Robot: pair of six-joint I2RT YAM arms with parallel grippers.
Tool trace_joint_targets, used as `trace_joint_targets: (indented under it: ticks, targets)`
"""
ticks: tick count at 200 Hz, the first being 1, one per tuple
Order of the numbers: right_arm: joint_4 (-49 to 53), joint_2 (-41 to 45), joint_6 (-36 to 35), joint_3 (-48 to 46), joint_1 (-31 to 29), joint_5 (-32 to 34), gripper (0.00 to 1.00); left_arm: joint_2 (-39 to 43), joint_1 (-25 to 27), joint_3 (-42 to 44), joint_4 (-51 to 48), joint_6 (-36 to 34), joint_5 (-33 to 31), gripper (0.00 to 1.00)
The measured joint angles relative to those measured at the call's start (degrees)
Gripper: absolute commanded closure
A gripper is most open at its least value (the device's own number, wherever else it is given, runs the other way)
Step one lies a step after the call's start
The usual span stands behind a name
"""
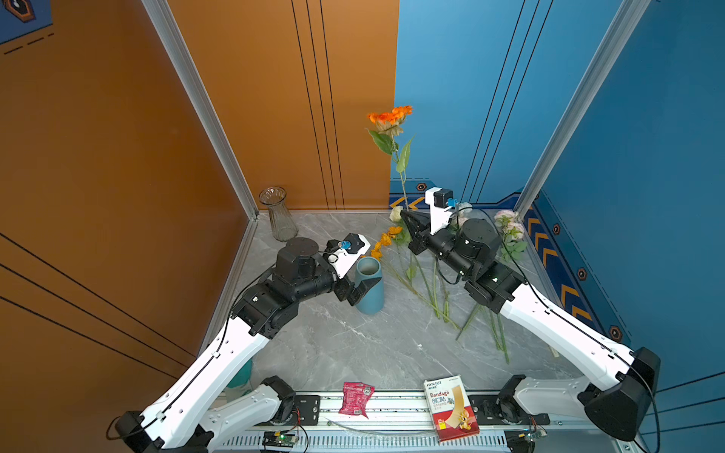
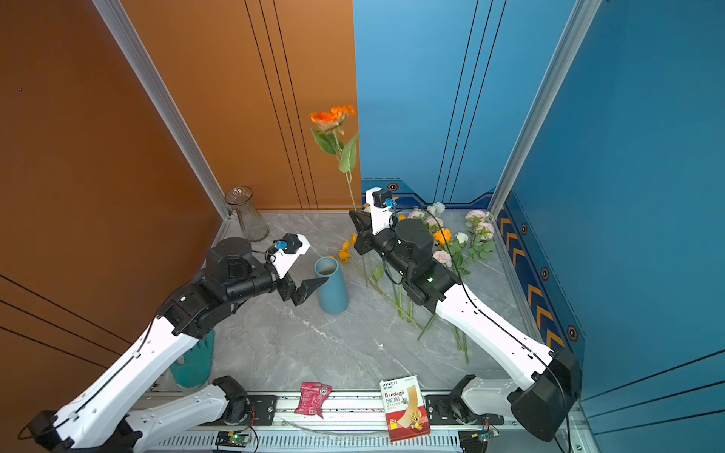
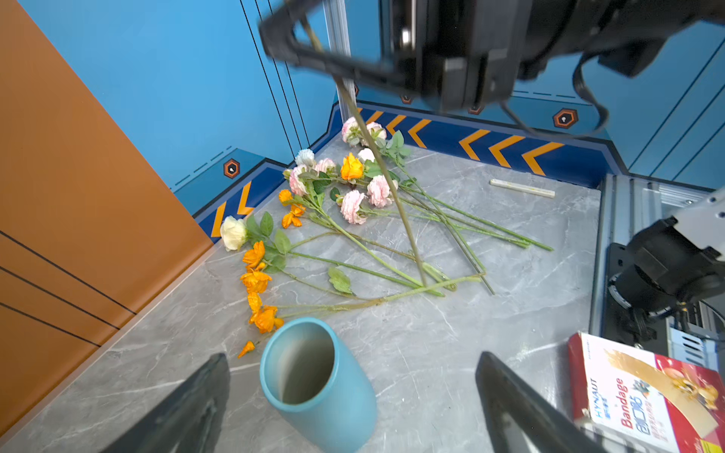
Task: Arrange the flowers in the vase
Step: 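Lift the orange gerbera upright with the right gripper above the teal vase, then lower the gerbera stem into the teal vase held by the left gripper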
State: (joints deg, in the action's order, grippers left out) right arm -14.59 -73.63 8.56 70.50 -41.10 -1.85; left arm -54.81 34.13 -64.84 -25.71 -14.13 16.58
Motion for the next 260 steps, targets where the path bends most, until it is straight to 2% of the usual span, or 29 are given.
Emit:
trace_joint_targets:
  ticks: [35, 57, 112, 168, 203, 260]
  targets:
    - [-9.4, -3.4, -1.6, 3.1, -3.5, 0.6, 1.0, 9.6, -1.3, 9.9, -0.3, -1.1, 0.2, 0.02]
    - [-14.4, -6.6, -1.9, 5.0, -5.2, 0.6, 1.0, 12.5, -2.3, 12.0, -0.2, -1.3, 0.4, 0.02]
    - [-23.3, -13.2, -2.4, 5.0, -7.0, 0.9, 1.0, 11.2, -7.1, 12.1, 2.1, 0.1, 5.6, 0.02]
    - [-31.9, -17.3, -2.3, -1.4, -7.0, 1.9, 1.0, 10.3, -17.0, 13.1, 11.8, 8.3, 17.6, 0.02]
    - [-34.2, -19.3, -1.2, -5.9, -7.0, 2.1, 1.0, 9.2, -18.6, 13.4, 14.8, 10.8, 21.0, 0.02]
    - [-37.2, -20.8, 1.8, -10.9, -7.0, 2.1, 1.0, 9.0, -19.6, 14.1, 16.0, 11.3, 22.4, 0.02]
